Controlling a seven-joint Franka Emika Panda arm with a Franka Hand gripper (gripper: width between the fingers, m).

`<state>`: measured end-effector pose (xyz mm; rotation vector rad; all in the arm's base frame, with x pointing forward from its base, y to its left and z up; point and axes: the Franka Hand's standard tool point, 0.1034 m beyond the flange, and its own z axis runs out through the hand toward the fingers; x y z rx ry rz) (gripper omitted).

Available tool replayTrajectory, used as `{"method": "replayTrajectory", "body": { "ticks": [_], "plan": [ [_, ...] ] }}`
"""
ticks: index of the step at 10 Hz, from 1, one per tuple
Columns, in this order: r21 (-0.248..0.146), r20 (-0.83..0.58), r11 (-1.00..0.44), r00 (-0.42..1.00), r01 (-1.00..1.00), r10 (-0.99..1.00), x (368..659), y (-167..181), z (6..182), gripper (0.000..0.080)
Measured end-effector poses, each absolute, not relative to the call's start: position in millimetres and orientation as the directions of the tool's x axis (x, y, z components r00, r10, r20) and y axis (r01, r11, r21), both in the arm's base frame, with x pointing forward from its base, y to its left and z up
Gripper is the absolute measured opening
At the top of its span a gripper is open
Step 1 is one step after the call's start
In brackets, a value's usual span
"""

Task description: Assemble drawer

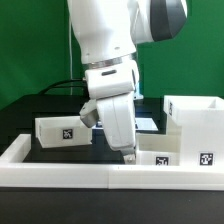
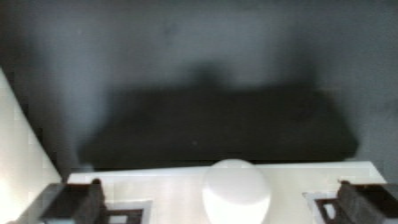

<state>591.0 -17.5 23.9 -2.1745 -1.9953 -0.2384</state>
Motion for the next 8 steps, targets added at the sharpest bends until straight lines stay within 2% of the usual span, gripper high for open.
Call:
{"method": "replayTrajectory", "body": {
  "ticks": [3, 8],
  "plan": [
    [-0.026, 0.167, -0.041, 0.045, 0.999, 0.985, 593.1, -5.6, 24.0, 0.0648],
    [-0.030, 0.169, -0.041, 0.045, 0.999, 0.985, 591.4, -4.5, 22.3, 0.0648]
  ]
}}
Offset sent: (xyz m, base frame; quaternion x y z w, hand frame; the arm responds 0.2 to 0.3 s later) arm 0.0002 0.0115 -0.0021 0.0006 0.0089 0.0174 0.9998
